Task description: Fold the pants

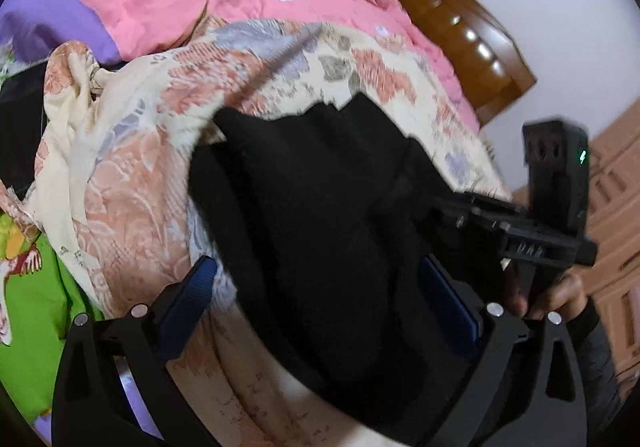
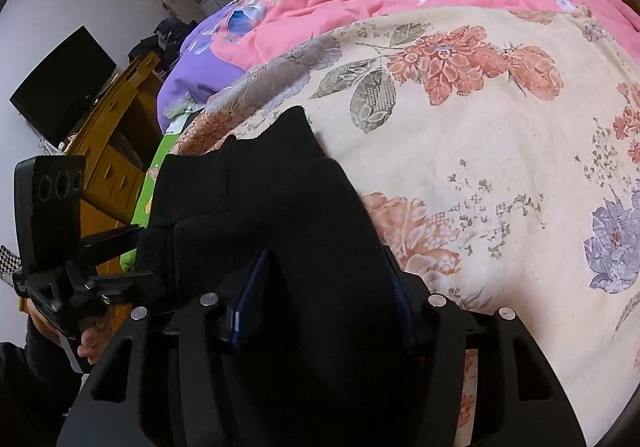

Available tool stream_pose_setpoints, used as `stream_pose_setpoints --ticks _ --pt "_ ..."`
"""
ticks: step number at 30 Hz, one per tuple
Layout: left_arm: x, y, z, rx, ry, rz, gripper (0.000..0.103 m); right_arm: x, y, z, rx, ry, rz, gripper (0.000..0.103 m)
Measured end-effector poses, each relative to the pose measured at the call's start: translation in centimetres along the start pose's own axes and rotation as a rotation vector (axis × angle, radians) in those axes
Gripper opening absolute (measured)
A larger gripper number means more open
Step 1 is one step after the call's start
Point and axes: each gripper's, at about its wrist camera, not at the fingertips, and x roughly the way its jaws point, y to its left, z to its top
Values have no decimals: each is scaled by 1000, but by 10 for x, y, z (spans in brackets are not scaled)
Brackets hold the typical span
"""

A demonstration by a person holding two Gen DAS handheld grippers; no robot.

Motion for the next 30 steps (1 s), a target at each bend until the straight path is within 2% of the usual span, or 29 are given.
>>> stream_pose_setpoints --ticks 1,2,3,5,7,11,14,16,17,18,19,20,21,22,24,25,26,28,30 --pt "2 0 -1 5 -3 27 81 0 0 -1 0 -4 -5 53" --pt "3 3 -1 -3 -6 51 66 2 1 1 1 -8 -11 51" --pt "2 4 0 -1 -10 32 53 2 3 1 1 -20 -18 47" --pt "-7 -1 -1 32 -34 14 35 -3 3 -1 3 -45 -28 36" --pt "-20 -16 -4 93 -86 34 31 -11 3 -1 -1 -73 -35 22" --pt "-39 -43 -7 190 -173 88 30 -36 14 3 -29 -151 -59 20" --pt "-34 -43 -7 207 -170 117 30 -32 15 3 -35 -152 -86 20" --pt "-17 -33 -7 182 -129 135 33 -14 11 1 -16 -111 -109 20" --pt "-10 -28 -7 173 -112 144 40 -4 9 -1 -9 -90 -125 22" --pt "-4 -23 -8 165 -94 151 49 -1 8 -2 4 -84 -121 30" --pt "-3 -19 -8 153 -88 147 50 1 5 -2 30 -80 -116 32" --pt "-6 -19 -8 148 -93 149 58 -1 3 -1 54 -77 -114 38" --pt "-15 -23 -8 152 -112 194 74 -9 1 -1 79 -81 -101 56" --pt "-25 -30 -8 177 -152 263 81 -18 3 -3 86 -97 -102 68" --pt "-45 -48 -13 251 -226 347 86 -49 13 -10 63 -166 -144 70" --pt "-59 -66 -17 312 -271 363 89 -63 18 -15 56 -187 -165 71" --pt "-66 -77 -19 336 -292 349 94 -83 27 -27 49 -211 -199 73" --pt "-73 -105 -29 402 -301 248 101 -109 39 -54 39 -224 -285 88" --pt "-61 -125 -35 459 -247 175 101 -127 49 -92 41 -213 -340 88"
